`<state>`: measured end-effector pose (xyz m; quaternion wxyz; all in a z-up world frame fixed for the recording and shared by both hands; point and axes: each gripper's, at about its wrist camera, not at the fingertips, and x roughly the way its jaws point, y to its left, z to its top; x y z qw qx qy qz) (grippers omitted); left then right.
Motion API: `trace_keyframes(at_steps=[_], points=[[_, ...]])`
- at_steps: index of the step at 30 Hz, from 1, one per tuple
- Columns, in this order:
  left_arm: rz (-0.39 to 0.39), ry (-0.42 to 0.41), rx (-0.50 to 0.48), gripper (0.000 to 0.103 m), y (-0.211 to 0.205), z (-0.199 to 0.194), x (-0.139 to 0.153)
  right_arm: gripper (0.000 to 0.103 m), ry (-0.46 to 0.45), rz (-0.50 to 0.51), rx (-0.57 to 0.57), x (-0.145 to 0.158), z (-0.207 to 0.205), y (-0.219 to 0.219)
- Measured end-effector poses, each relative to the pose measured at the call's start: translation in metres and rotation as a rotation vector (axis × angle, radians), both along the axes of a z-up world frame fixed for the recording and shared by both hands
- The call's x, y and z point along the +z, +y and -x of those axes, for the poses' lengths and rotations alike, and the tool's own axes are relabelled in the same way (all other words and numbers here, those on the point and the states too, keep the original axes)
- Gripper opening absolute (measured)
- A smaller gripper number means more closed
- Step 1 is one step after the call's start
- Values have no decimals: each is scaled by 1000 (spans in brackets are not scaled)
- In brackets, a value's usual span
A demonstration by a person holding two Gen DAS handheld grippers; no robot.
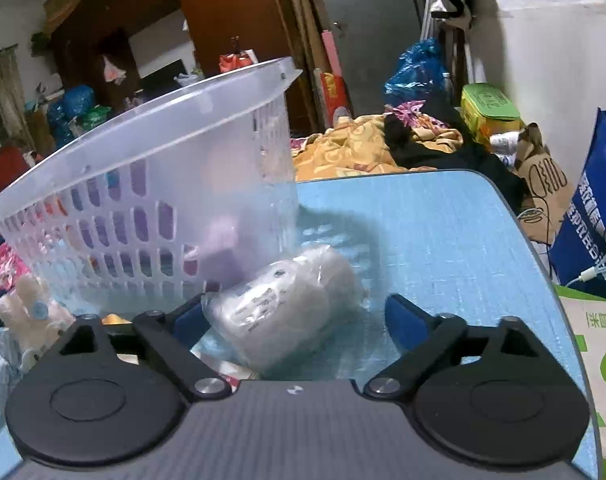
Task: Organize objects
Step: 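Grasp the white wrapped roll with the right gripper while the left gripper grasps the purple printed box, then lift the roll with the right gripper into the basket while the left gripper drops the purple box in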
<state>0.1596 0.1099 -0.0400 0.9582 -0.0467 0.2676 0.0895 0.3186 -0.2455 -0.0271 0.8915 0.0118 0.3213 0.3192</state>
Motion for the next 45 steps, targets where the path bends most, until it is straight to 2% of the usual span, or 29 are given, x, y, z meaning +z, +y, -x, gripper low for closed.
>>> trace_keyframes(at_steps=[3,5,6,10,14,23,33,35,38,42,45], points=[[1,1,17,93,1,-1,0,86,0,-13,-8,0,1,-3],[-2,23,13,90,0,-4,-1,82,3,-26,-16,0,1,-4],[-5,36,6,85,-2,-7,-2,80,3,-29,-18,0,1,-4],[-44,57,0,52,-8,-9,-4,76,14,-68,3,0,0,-8],[-35,37,-16,50,-9,-5,-3,75,20,-133,-4,-1,-1,-18],[-12,-19,-22,50,-6,0,2,75,-44,-284,-6,4,9,-38],[-17,-69,-15,50,-7,8,4,75,-75,-318,-19,3,11,-41],[-25,-116,-6,50,-8,14,7,75,-90,-316,-25,4,13,-42],[-80,-262,11,50,-17,37,13,75,-137,-282,-28,9,20,-43],[-75,-345,7,50,-29,56,29,75,-197,-275,-57,22,31,-58],[-65,-380,-18,50,-42,64,53,75,-267,-291,-43,46,44,-65]])
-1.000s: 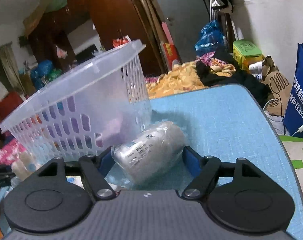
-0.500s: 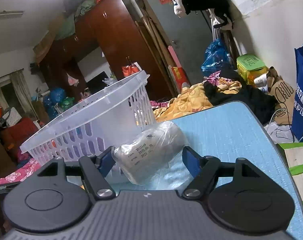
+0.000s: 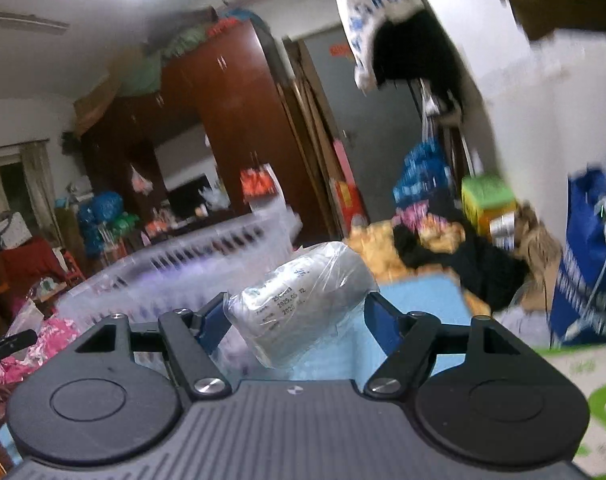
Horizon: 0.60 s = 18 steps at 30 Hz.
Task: Organize objects
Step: 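Lift the roll with the right gripper into the basket while the left gripper drops the purple box in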
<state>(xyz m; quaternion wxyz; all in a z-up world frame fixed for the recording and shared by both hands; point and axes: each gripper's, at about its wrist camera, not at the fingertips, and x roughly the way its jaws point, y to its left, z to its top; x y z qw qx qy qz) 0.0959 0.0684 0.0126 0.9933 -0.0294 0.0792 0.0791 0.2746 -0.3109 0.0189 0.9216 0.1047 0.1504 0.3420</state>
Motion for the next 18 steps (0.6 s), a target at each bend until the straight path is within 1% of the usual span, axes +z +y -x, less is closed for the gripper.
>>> trace_keyframes(at_steps=[2,5,8,9,11,12,14,16,18], points=[[-5,-14,-23,50,-12,1,21,75,-57,25,28,21,10,7],[-61,-14,-43,50,-36,-9,50,75,-121,85,71,51,15,29],[-82,21,-26,50,-48,-42,76,74,-177,162,85,75,8,60],[-81,36,-5,50,-49,-54,82,74,-206,200,65,82,3,74],[-79,79,27,50,-51,-81,89,74,-221,285,21,87,-5,98],[-81,105,35,50,-51,-93,90,74,-221,312,25,88,-9,108],[-76,185,66,50,-48,-123,88,74,-170,351,61,88,-21,127],[-30,278,70,50,-37,-151,83,74,-98,387,104,84,-38,144],[-1,352,74,50,-28,-173,76,74,-38,442,110,75,-52,159]])
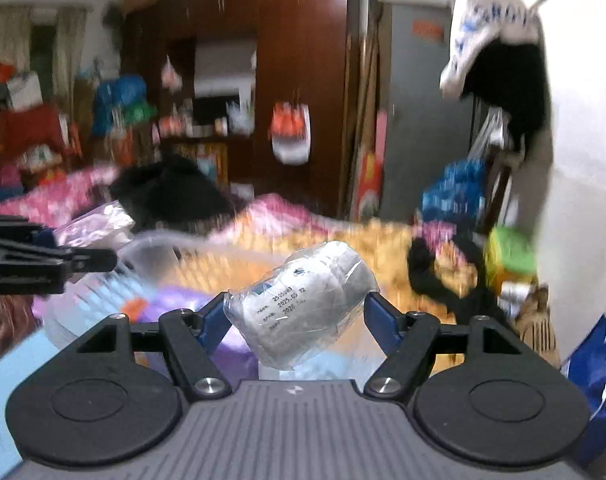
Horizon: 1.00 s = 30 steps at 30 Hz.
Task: Organize objects
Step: 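Lift the roll with the right gripper into the basket while the left gripper drops the purple box in, then close both grippers on the white plush toy beside the basket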
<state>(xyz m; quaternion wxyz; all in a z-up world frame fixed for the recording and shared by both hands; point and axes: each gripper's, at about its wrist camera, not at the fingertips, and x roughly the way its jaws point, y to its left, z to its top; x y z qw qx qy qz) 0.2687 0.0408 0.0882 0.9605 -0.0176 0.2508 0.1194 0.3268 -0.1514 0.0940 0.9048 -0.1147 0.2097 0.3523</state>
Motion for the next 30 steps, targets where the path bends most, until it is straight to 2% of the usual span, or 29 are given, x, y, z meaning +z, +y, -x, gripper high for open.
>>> trace_keyframes(at_steps=[3,5,12,15,16,17,18,19,25,27,30], points=[[-19,30,39,50,7,-16,-8,74,46,40,3,-8,-10,11],[-5,54,50,50,12,-23,-12,74,66,59,8,-13,-15,16],[1,89,48,50,15,-28,-19,74,81,96,4,-24,-13,12],[-18,90,26,56,13,-29,-21,76,69,100,8,-24,-6,13],[-49,84,25,71,10,-29,-21,84,59,95,4,-23,-4,13],[-72,69,17,75,7,-26,-20,98,48,82,-3,-21,-4,11],[-79,53,5,84,4,-22,-19,103,37,59,-7,-19,-2,8],[-81,35,2,87,2,-16,-16,103,26,30,-5,-16,2,4],[-95,-103,-56,87,-18,44,-7,103,10,-78,19,-11,32,-29],[-77,-129,-79,87,-20,71,-15,103,-2,-130,27,-17,49,-44],[-15,-148,-110,87,-16,113,-43,103,15,-219,46,-43,76,-64]])
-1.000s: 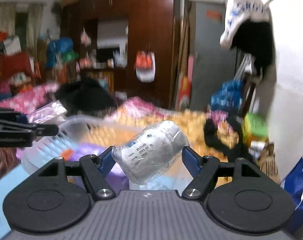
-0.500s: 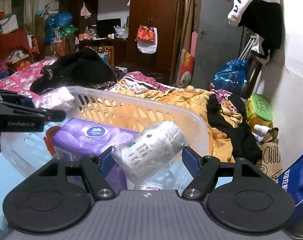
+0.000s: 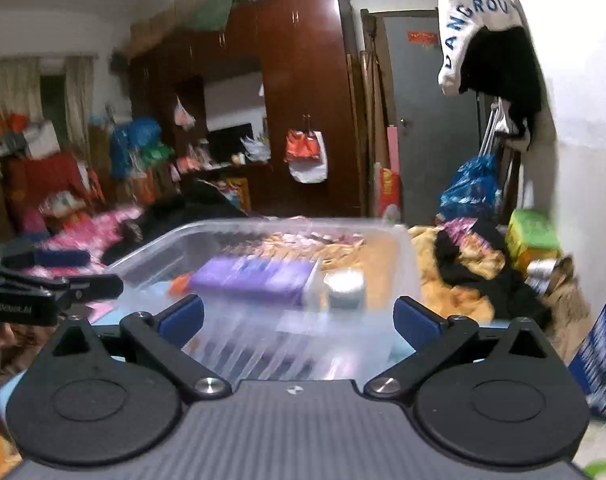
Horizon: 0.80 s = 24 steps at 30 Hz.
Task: Organize objects
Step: 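Close both grippers on the white plush toy beside the basket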
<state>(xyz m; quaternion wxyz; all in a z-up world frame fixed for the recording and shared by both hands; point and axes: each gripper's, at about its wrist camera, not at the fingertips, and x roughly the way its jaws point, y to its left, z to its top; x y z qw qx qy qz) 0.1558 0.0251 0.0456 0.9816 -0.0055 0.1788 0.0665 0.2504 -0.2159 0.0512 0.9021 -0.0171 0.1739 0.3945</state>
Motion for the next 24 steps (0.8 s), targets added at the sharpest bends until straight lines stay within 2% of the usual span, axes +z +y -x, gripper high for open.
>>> trace_keyframes(at_steps=[4,7,10,13,15,20,24], points=[[128,-6,8,87,21,34,-43,103,14,4,5,-37,28,6],[136,27,27,83,32,25,-54,103,-24,9,0,-42,40,20],[167,7,8,82,36,19,-58,101,-87,31,2,-42,53,36],[166,7,11,73,36,9,-61,89,-142,69,4,-45,62,51],[190,19,6,70,41,4,-66,85,-144,84,26,-45,63,61],[260,71,-22,60,50,-9,-78,59,-155,128,57,-49,62,79],[287,90,-32,47,48,-15,-82,46,-163,152,70,-56,66,82]])
